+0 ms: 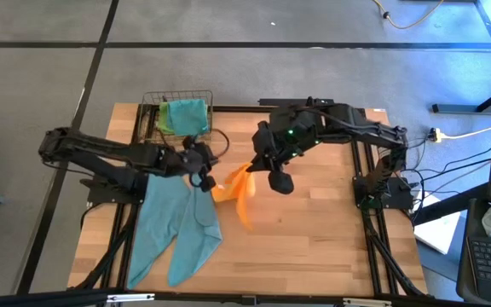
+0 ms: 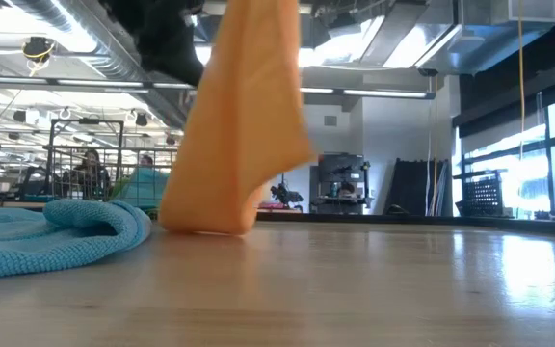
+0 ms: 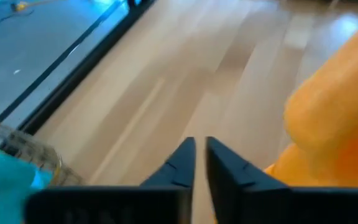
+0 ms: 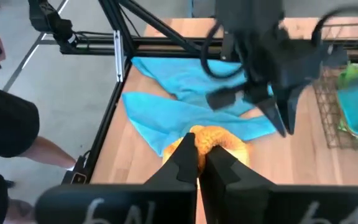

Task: Fold microfiber towels
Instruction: Fold the orange microfiber cloth

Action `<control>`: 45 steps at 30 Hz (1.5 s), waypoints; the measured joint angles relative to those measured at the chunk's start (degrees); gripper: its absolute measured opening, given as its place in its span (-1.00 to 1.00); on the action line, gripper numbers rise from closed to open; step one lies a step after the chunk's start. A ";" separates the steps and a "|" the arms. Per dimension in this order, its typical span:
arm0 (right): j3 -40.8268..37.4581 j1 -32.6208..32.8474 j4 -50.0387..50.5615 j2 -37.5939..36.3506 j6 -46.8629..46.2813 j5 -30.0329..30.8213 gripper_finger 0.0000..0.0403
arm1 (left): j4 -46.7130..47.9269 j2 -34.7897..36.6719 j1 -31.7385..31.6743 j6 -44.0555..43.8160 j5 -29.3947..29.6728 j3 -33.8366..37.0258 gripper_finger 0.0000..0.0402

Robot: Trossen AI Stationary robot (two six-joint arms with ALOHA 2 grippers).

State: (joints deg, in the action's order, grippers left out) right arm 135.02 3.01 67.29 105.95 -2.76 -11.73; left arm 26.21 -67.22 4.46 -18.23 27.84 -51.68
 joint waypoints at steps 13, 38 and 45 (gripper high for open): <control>-0.02 -0.04 1.92 -1.44 1.60 2.25 -0.99 | -12.76 9.92 -5.19 3.31 -19.74 -0.06 -0.87; -0.02 -0.04 1.51 -1.94 0.93 1.57 -0.99 | -30.73 -4.08 3.01 9.87 -23.08 -0.03 -0.43; -0.02 -0.04 1.44 -1.93 -2.14 1.19 -0.99 | -30.70 -7.27 0.99 11.27 -20.90 -0.02 -0.44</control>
State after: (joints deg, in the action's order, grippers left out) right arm 135.00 2.96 68.73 104.03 -4.91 -10.54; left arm -4.49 -74.48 5.45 -6.96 6.94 -51.70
